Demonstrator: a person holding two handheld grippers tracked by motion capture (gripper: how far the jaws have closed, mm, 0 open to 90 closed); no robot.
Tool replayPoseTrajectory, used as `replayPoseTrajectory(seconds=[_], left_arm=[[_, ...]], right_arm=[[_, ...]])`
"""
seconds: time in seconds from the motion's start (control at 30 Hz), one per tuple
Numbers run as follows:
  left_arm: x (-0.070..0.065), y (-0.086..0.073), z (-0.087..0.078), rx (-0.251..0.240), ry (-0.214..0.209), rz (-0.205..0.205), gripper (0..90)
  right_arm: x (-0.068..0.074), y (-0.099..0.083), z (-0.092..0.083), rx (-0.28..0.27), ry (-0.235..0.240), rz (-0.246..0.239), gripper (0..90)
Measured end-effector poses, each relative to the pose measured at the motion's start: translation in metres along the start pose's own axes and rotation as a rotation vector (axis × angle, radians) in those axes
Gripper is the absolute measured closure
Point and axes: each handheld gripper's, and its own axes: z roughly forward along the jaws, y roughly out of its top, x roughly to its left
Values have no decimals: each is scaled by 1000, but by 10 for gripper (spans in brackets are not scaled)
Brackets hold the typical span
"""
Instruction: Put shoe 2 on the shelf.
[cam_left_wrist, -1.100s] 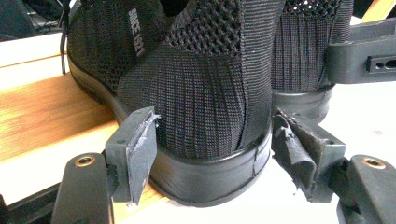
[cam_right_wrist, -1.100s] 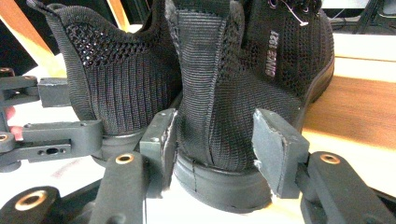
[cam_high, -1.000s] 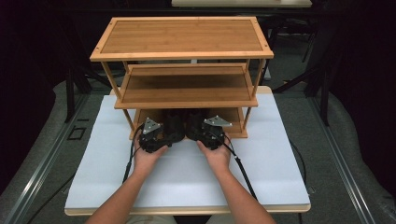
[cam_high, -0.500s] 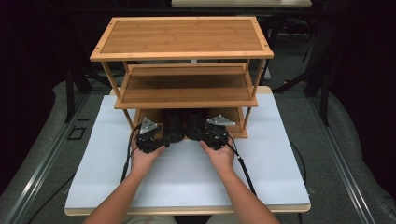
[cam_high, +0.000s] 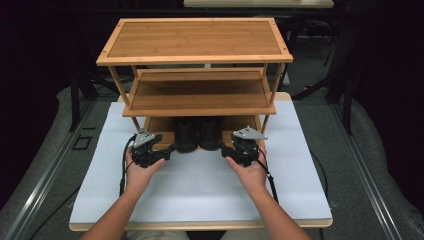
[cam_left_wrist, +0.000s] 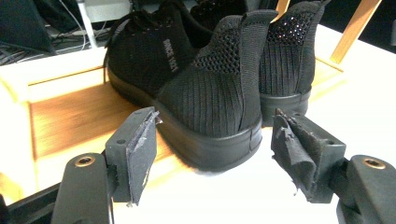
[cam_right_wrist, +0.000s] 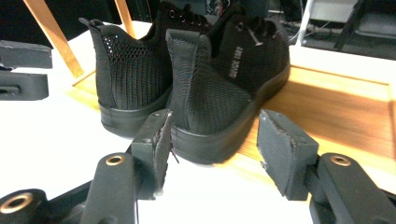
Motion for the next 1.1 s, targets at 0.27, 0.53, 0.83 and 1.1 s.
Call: replayPoseTrajectory(seconds=[0.27, 0.53, 0.83, 1.1], left_arm=[[8, -16, -29, 11, 1, -8, 317], [20, -38, -55, 30, 13, -35, 316], [30, -58, -78, 38, 38, -63, 316], [30, -72, -71, 82, 32, -70, 317]], right_arm=[[-13, -19, -39, -5, -40, -14, 441], [-29, -44, -65, -8, -69, 43, 446], [-38, -68, -81, -23, -83, 80, 447], [-32, -92, -75, 34, -82, 79, 438]])
